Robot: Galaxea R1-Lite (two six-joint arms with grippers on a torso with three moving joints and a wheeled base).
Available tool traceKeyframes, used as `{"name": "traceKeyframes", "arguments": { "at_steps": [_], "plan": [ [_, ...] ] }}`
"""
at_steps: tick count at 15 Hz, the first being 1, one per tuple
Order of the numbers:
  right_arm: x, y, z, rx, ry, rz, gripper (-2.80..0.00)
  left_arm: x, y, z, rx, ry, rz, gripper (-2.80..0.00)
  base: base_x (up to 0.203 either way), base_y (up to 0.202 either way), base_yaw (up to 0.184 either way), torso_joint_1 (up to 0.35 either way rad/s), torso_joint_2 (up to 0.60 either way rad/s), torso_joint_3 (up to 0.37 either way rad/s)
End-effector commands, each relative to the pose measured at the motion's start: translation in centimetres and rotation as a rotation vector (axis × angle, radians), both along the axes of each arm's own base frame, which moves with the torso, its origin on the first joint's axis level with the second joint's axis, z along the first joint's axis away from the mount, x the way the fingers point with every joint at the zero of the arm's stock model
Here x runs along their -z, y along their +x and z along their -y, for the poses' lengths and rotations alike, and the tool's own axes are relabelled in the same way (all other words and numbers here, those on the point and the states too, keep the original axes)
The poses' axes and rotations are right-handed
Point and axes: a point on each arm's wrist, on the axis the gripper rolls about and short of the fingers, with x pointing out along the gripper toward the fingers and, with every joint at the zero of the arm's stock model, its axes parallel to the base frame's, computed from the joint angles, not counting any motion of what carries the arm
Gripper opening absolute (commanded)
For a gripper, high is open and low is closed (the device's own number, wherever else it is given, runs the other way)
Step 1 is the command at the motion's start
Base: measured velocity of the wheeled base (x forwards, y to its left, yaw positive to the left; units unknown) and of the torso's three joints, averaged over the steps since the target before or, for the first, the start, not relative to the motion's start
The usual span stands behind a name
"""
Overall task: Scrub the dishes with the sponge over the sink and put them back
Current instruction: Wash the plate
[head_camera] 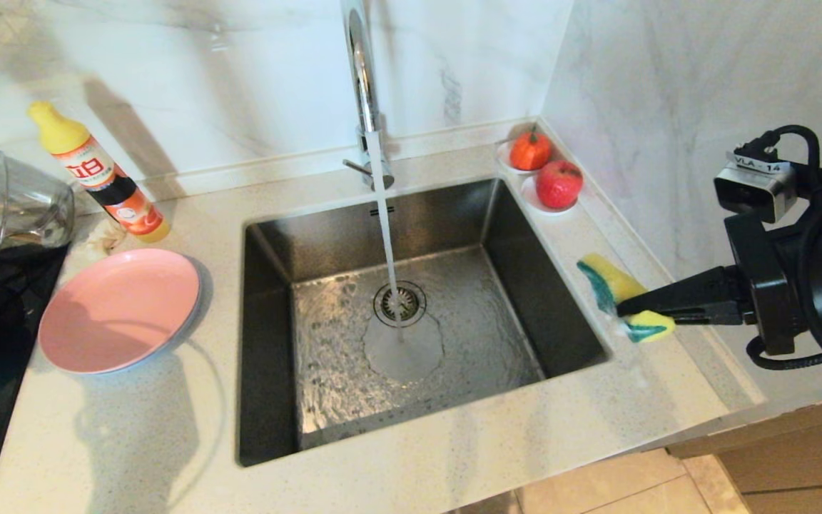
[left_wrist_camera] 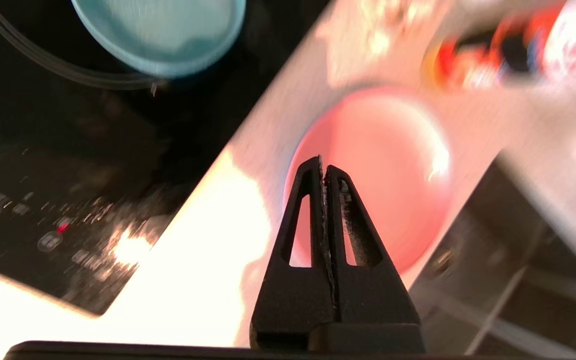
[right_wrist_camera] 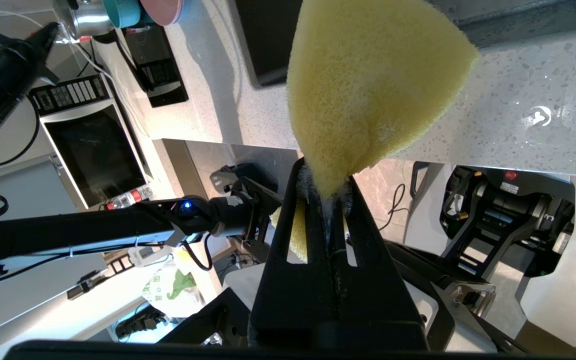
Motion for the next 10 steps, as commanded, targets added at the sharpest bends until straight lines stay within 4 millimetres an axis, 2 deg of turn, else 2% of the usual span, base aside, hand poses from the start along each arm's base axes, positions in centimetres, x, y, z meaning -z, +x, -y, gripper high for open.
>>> {"name": "traceKeyframes", "arguments": {
  "at_steps": [1,3,6,10],
  "plan": [
    [-0.1,-0.1,0.0,-0.001,0.005,-0.001,-2.8,0.6,-0.5,1.0,0.062,0.058,-0.056,-2.8,0.0,0.0,0.0,0.0,0.0,0.0],
    [-0.1,-0.1,0.0,-0.001,0.004,-0.004,-2.8,2.4,-0.4,1.4,0.141,0.116,-0.162,-2.8,0.0,0.0,0.0,0.0,0.0,0.0],
    [0.1,0.1,0.0,0.001,0.002,-0.008,-2.8,4.9,1.3,2.1,0.233,0.2,-0.332,-2.8,0.0,0.0,0.0,0.0,0.0,0.0],
    [0.3,0.3,-0.1,0.002,-0.002,-0.017,-2.8,6.2,3.9,2.8,0.333,0.246,-0.403,-2.8,0.0,0.0,0.0,0.0,0.0,0.0]
  ]
}}
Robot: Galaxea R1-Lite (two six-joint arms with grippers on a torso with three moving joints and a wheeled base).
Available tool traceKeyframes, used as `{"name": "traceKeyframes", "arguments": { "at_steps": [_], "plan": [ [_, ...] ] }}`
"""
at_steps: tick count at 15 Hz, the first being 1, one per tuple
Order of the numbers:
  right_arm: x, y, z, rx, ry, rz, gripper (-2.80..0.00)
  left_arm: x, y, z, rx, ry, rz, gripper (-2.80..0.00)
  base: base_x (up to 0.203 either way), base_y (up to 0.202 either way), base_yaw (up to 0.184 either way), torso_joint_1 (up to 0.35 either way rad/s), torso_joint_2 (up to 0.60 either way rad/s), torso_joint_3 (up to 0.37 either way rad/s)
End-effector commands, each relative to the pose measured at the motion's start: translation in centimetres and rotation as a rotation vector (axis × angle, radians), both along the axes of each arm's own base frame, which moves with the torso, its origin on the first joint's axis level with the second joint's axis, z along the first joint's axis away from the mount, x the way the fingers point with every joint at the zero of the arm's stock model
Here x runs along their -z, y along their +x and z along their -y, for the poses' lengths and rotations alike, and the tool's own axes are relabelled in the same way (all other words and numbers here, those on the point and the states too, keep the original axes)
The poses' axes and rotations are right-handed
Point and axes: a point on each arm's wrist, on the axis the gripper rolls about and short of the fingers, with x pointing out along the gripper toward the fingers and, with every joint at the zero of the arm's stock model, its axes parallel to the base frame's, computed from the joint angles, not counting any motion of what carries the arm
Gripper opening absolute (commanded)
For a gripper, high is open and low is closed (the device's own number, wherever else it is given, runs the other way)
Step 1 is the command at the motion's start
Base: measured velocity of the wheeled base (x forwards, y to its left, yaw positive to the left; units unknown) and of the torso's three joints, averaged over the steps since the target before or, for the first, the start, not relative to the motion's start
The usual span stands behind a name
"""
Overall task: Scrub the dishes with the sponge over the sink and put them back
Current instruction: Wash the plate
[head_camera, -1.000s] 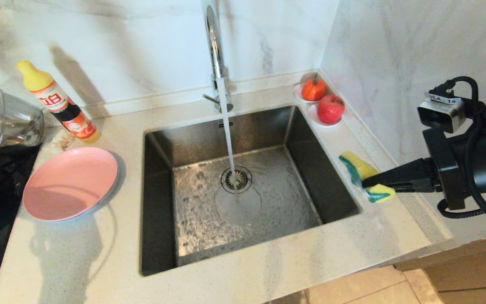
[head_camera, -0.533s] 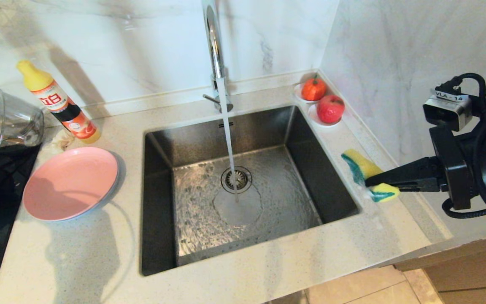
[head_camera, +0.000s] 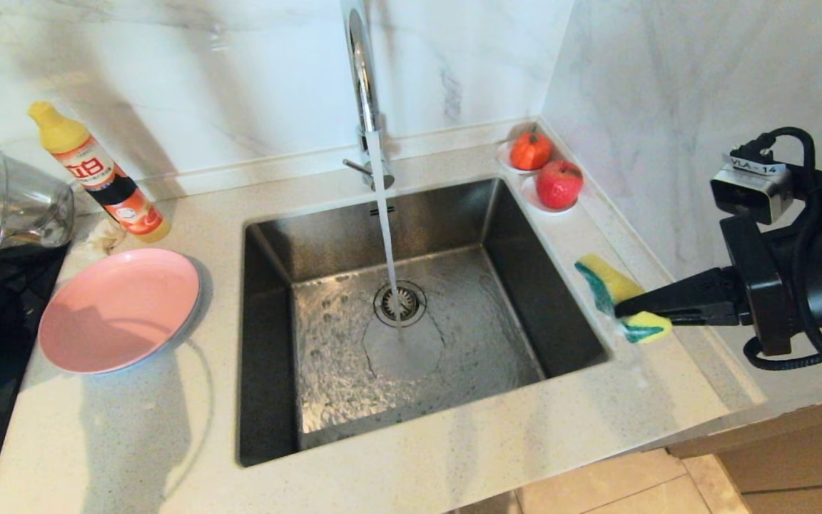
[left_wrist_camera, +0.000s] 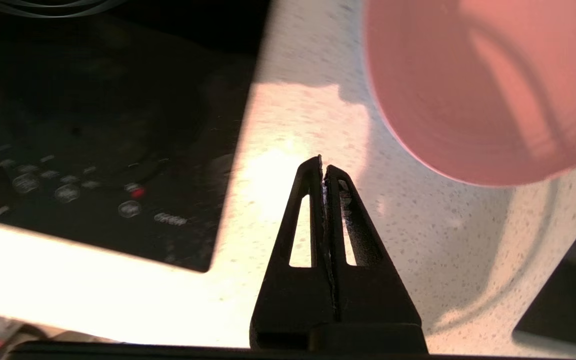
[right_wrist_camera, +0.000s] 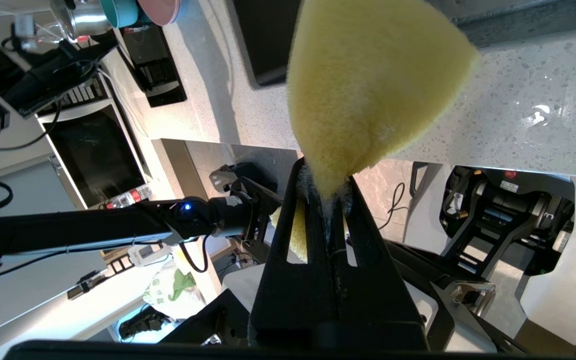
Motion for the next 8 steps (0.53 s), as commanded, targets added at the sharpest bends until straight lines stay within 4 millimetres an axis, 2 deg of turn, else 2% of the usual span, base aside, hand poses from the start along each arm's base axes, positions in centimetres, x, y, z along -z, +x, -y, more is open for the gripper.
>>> {"name": "traceKeyframes", "arguments": {
  "at_steps": [1,4,5,8],
  "plan": [
    [0.2,0.2,-0.1,0.0,-0.001,-0.014,-2.8,0.9,1.7,0.0,0.036,-0.009,-0.036,-2.8,0.0,0.0,0.0,0.0,0.0,0.0],
    [0.4,0.5,-0.2,0.001,-0.005,-0.022,-2.8,1.8,2.9,-0.8,0.037,-0.022,-0.064,-2.8,0.0,0.0,0.0,0.0,0.0,0.0],
    [0.5,0.6,-0.2,0.001,-0.006,-0.023,-2.8,2.1,3.3,-1.1,0.032,-0.02,-0.074,0.0,0.0,0.0,0.0,0.0,0.0,0.0],
    [0.6,0.7,-0.2,0.002,-0.009,-0.028,-2.8,2.4,3.8,-1.5,0.022,-0.005,-0.088,0.0,0.0,0.0,0.0,0.0,0.0,0.0]
  ]
}}
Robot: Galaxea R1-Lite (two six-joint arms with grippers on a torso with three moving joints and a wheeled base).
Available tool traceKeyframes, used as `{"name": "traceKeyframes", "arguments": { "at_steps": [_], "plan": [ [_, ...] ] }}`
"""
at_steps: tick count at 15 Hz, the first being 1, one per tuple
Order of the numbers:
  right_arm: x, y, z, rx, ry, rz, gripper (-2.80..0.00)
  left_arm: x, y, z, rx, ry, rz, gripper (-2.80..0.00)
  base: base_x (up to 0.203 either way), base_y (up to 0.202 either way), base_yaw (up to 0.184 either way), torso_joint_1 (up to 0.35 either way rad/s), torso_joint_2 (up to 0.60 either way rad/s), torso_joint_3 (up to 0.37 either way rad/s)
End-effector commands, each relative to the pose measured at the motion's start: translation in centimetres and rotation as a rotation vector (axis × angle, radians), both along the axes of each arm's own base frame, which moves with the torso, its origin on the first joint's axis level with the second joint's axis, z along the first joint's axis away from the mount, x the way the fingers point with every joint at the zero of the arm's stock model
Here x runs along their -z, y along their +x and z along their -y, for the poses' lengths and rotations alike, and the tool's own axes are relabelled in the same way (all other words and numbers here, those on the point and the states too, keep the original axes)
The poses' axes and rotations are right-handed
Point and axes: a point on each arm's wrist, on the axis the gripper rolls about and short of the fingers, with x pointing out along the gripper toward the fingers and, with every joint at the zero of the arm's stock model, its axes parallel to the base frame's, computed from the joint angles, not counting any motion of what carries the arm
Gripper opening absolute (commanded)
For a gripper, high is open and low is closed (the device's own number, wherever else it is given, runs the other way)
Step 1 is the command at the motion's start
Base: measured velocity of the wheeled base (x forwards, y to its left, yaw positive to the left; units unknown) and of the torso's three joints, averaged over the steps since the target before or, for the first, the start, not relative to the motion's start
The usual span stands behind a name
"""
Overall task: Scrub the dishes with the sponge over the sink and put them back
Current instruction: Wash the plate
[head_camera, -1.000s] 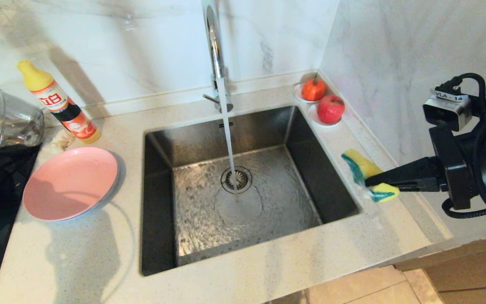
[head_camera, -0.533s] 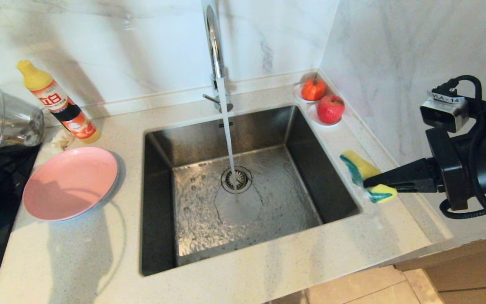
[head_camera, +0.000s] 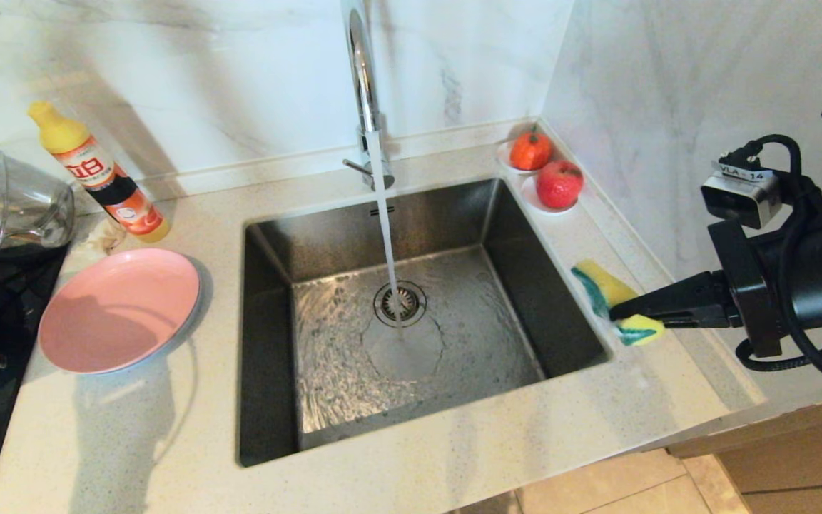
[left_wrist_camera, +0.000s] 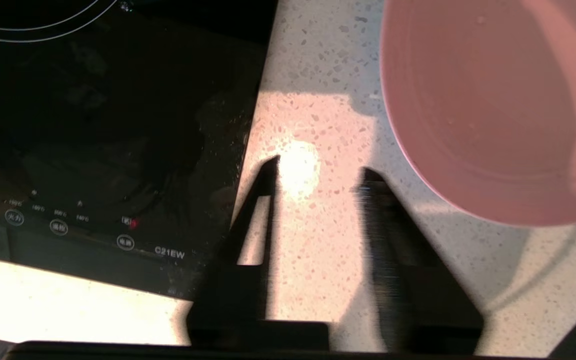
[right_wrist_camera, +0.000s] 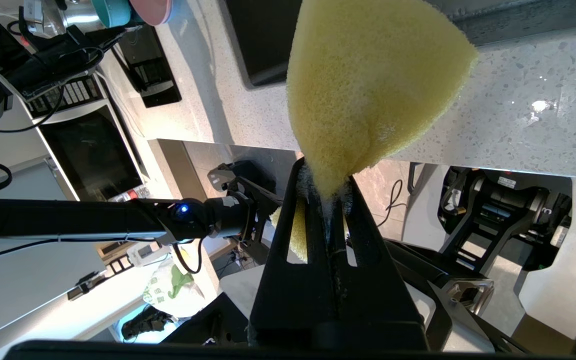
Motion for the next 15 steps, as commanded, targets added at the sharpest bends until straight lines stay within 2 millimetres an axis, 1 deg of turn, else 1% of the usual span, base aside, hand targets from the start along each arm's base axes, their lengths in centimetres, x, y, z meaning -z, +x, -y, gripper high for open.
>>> {"name": "traceKeyframes", "arguments": {
  "at_steps": [1,3,5,13,15],
  "plan": [
    [0.2,0.2,-0.1,-0.001,0.0,-0.011,-2.8,0.4,0.7,-0.1,0.012,-0.008,-0.013,0.0,0.0,0.0,0.0,0.0,0.0,0.0],
    [0.2,0.3,-0.1,-0.001,-0.001,-0.014,-2.8,0.3,1.2,0.3,0.035,-0.003,-0.012,0.0,0.0,0.0,0.0,0.0,0.0,0.0],
    [0.2,0.2,-0.1,0.0,0.0,-0.014,-2.8,0.5,1.4,0.4,0.049,0.014,-0.029,0.0,0.0,0.0,0.0,0.0,0.0,0.0],
    [0.4,0.4,0.2,0.008,-0.006,-0.015,-2.8,2.2,2.6,-0.7,0.061,0.073,-0.115,0.0,0.0,0.0,0.0,0.0,0.0,0.0],
    [0.4,0.6,0.3,0.011,-0.008,-0.013,-2.8,2.6,2.9,-0.9,0.061,0.073,-0.113,0.0,0.0,0.0,0.0,0.0,0.0,0.0]
  ]
}}
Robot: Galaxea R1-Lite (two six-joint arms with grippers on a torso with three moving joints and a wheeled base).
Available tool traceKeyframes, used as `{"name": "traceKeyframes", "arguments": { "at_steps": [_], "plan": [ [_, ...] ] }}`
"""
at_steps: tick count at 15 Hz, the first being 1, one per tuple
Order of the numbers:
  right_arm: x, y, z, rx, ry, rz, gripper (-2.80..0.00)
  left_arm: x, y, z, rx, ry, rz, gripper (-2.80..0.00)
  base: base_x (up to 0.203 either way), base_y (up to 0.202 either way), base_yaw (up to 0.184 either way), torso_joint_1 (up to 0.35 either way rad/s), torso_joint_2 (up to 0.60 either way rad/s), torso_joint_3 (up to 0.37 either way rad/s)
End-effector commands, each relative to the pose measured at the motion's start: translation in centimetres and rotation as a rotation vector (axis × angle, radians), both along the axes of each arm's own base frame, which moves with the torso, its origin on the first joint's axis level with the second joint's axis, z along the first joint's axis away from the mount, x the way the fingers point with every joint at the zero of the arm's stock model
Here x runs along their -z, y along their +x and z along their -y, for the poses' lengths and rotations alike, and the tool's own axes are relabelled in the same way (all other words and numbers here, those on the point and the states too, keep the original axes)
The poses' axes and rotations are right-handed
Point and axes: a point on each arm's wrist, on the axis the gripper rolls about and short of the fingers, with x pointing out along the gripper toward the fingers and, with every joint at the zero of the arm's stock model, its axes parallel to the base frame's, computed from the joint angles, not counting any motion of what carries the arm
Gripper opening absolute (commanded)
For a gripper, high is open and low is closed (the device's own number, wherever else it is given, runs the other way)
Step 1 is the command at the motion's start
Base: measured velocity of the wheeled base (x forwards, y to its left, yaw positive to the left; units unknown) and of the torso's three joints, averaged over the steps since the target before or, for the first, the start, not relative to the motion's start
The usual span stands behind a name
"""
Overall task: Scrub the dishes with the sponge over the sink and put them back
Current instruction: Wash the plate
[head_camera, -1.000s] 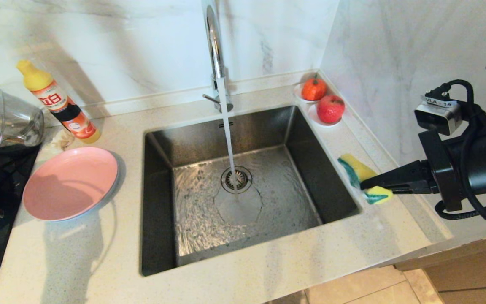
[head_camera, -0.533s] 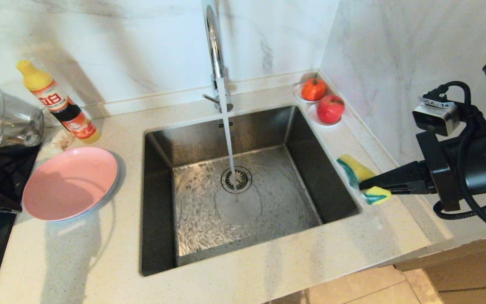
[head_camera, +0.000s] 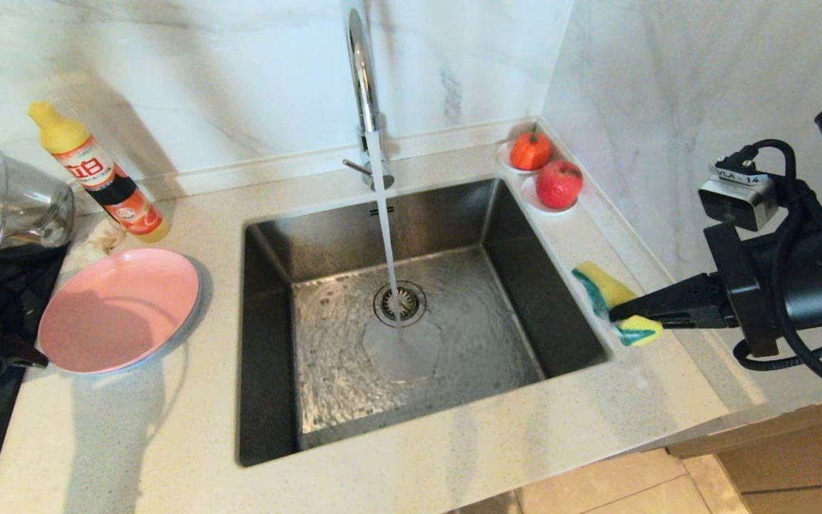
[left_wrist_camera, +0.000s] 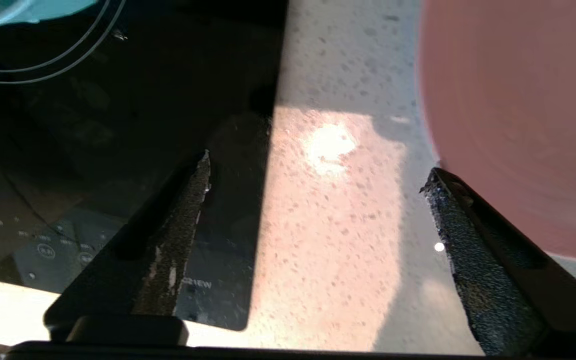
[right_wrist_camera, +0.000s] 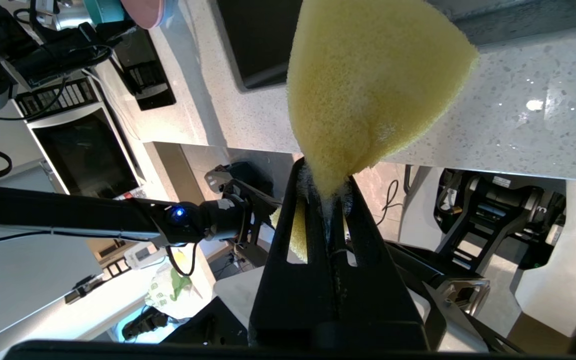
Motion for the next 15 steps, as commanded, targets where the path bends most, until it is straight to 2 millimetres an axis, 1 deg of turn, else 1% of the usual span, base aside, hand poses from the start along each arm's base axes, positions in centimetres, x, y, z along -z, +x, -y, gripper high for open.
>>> {"name": "traceKeyframes", "arguments": {
  "at_steps": [1,4,7,9,12,15],
  "plan": [
    [0.1,0.3,0.0,0.003,0.0,-0.011,-2.8,0.9,0.6,-0.4,0.0,-0.011,-0.012,0.0,0.0,0.0,0.0,0.0,0.0,0.0],
    [0.3,0.4,0.1,0.007,-0.002,-0.016,-2.8,0.9,0.9,-0.7,-0.006,-0.009,0.002,0.0,0.0,0.0,0.0,0.0,0.0,0.0],
    [0.4,0.5,0.1,0.007,-0.002,-0.019,-2.8,-0.4,1.1,-0.7,-0.054,-0.039,0.061,0.0,0.0,0.0,0.0,0.0,0.0,0.0],
    [0.4,0.5,0.1,0.007,-0.002,-0.019,-2.8,-1.0,0.9,-0.4,-0.039,-0.075,0.092,0.0,0.0,0.0,0.0,0.0,0.0,0.0],
    [0.3,0.4,0.1,0.009,-0.001,-0.016,-2.8,-1.5,0.8,-0.3,-0.035,-0.083,0.094,0.0,0.0,0.0,0.0,0.0,0.0,0.0],
    [0.3,0.4,0.3,0.016,-0.001,-0.015,-2.8,-1.4,1.1,-0.5,-0.055,-0.099,0.103,0.0,0.0,0.0,0.0,0.0,0.0,0.0]
  ]
}}
